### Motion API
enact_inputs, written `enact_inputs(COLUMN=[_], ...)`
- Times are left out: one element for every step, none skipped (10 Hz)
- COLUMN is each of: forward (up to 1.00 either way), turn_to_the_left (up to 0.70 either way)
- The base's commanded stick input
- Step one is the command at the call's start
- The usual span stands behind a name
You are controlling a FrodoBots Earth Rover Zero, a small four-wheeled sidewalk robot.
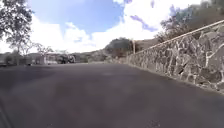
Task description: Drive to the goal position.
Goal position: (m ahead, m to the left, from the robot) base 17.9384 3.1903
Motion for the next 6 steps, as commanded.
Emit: enact_inputs(forward=[0.7,0.7,0.7,0.7,0.7,0.7], turn_to_the_left=[0.0,0.0,0.0,0.01,0.01,0.02])
